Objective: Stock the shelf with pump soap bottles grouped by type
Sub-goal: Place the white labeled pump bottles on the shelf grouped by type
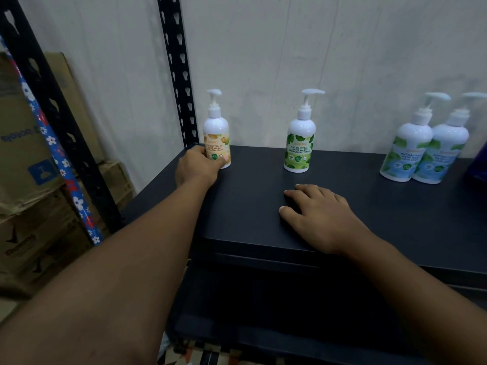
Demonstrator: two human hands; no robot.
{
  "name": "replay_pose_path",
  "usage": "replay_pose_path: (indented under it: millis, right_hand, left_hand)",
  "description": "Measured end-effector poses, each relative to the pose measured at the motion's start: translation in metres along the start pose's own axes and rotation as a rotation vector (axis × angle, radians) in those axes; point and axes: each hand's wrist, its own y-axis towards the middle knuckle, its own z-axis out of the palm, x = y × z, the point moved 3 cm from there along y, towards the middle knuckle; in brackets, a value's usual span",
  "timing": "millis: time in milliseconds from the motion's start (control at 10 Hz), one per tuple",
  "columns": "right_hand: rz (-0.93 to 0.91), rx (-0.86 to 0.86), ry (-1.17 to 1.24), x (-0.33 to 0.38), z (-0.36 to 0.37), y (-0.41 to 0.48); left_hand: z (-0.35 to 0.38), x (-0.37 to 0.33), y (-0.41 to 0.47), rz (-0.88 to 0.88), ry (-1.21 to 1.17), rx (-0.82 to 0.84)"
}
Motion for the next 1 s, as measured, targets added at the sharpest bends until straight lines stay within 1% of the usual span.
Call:
replay_pose_path:
  millis: [500, 700, 900, 1000]
  right_hand:
    - [-0.01, -0.009, 0.022, 0.0, 0.0, 0.0]
    - [-0.018, -0.026, 0.041, -0.001, -0.001, -0.001]
    - [-0.062, -0.152, 0.198, -0.005, -0.012, -0.021]
    - [-0.094, -0.153, 0.21, -0.007, -0.014, -0.051]
  left_hand:
    - [0.003, -0.004, 0.009, -0.028, 0.084, 0.017]
    - [0.0, -0.002, 0.0, -0.069, 0.035, 0.107]
    - [-0.023, -0.007, -0.064, 0.012, 0.035, 0.136]
    - [-0.036, -0.012, -0.115, 0.082, 0.072, 0.166]
